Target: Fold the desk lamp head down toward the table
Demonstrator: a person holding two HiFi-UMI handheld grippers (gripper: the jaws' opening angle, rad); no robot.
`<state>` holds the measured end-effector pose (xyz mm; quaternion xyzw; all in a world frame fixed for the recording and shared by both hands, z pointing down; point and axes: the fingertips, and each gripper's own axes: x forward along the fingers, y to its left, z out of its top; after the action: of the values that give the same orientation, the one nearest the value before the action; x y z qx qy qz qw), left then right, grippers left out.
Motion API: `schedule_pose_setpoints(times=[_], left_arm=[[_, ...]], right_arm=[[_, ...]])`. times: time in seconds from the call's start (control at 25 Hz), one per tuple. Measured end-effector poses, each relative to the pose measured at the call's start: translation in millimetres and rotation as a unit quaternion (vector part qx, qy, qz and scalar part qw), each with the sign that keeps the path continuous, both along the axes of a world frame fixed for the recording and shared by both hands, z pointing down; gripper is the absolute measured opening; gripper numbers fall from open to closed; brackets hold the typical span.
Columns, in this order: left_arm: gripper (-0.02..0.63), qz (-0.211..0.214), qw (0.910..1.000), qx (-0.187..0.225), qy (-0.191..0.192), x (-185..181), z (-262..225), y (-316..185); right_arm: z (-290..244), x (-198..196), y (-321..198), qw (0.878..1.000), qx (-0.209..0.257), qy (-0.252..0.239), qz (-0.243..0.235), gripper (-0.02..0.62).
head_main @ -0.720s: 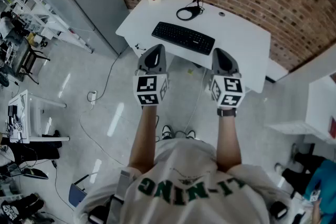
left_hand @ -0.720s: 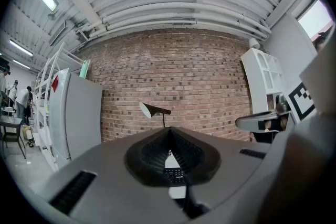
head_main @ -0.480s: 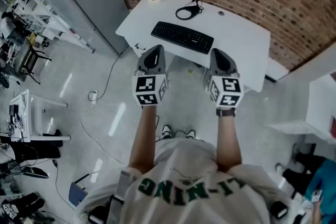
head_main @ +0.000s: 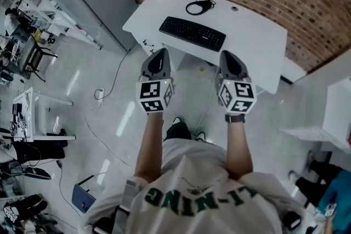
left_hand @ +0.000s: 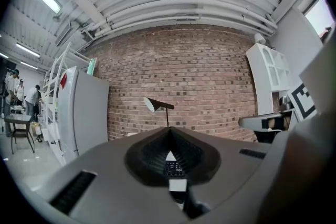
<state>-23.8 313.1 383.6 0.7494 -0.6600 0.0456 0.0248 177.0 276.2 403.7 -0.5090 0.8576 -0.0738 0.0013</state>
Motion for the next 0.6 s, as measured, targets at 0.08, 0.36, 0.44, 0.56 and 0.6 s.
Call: schedule_pose_setpoints(times=[0.08,0.36,0.44,0.56,0.6], left_arm=[[0.0,-0.004,1.0,0.003,0.006,-5,0,-7],[0.0,0.014,0.9997,0.003,0.019,-19,14,-69],[0.0,0.021,0.9993,0.009,0.028,-28,11,-97],[0.0,0.028,0.9989,0.017,0.034,-46,-3,-143],[0.0,0.03,0.9988,0.018,0.035,-52,-8,-157]], right_arm=[[1,-3,-6,1.0,0.002,0.003,-0.002,-0.002],[17,-20,-62,0.999,-0.011,0.028,0.015,-0.002],[19,-29,-89,0.999,-0.017,0.045,0.019,-0.002],[8,-48,-129,0.998,-0.018,0.049,0.019,-0.002],[2,-54,-142,0.999,-0.016,0.046,0.02,-0.002]])
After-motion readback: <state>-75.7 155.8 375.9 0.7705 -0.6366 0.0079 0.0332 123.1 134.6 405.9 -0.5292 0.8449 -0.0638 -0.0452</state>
